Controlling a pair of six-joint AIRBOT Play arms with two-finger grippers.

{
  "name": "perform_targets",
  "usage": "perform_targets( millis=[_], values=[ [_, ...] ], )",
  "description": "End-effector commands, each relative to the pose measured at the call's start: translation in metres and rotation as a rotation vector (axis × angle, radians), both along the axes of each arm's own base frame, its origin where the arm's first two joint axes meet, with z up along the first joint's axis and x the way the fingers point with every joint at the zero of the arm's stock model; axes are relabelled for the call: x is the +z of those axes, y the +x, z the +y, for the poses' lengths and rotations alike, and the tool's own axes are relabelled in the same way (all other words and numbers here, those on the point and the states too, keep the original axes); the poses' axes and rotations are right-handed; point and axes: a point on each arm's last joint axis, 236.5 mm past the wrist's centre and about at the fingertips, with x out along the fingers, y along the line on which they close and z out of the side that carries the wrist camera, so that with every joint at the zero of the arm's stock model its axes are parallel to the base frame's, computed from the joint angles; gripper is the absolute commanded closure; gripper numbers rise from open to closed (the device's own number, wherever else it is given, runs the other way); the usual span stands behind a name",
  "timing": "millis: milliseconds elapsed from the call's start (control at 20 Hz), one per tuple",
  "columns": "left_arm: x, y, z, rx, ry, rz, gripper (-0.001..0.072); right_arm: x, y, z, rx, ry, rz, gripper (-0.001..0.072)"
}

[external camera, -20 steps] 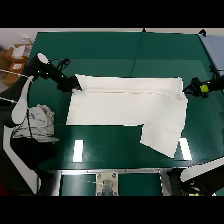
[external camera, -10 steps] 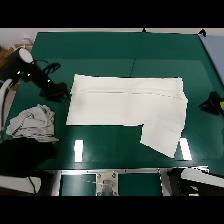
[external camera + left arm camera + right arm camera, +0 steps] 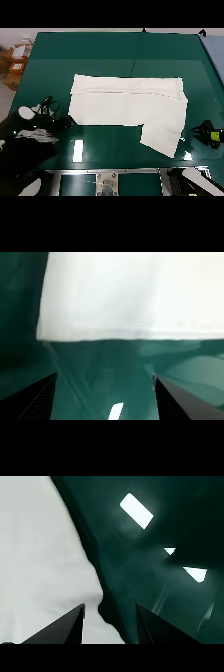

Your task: Fold the shirts.

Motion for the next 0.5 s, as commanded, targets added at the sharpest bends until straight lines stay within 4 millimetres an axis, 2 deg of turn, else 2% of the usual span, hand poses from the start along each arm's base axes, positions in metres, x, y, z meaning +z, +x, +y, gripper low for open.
perform_targets(
  millis=[0,200,250,300,350,400,450],
  values=[
    [-0.001,0.034,-0.014,0.209,-0.055,-0.166,-0.0006,-0.015,-0.005,0.021,-0.008,0.047,0.006,0.0329],
    [-0.035,0.037,-0.026,0.290,-0.099,-0.055,0.0001,-0.025,-0.002,0.053,0.053,0.095,0.015,0.0327],
    [-0.036,0.040,-0.027,0.271,-0.093,-0.061,0.0098,-0.027,-0.003,0.060,0.076,0.105,0.023,0.0306],
    [-0.032,0.045,-0.027,0.260,-0.093,-0.080,0.0355,-0.028,-0.003,0.067,0.101,0.111,0.029,0.0303],
    [-0.025,0.051,-0.028,0.238,-0.089,-0.110,0.0542,-0.028,-0.002,0.071,0.121,0.112,0.031,0.0303],
    [-0.020,0.055,-0.030,0.216,-0.090,-0.130,0.0659,-0.028,-0.002,0.075,0.132,0.121,0.031,0.0303],
    [-0.016,0.058,-0.032,0.198,-0.091,-0.142,0.0683,-0.027,0.000,0.078,0.138,0.126,0.028,0.0303]
  ],
)
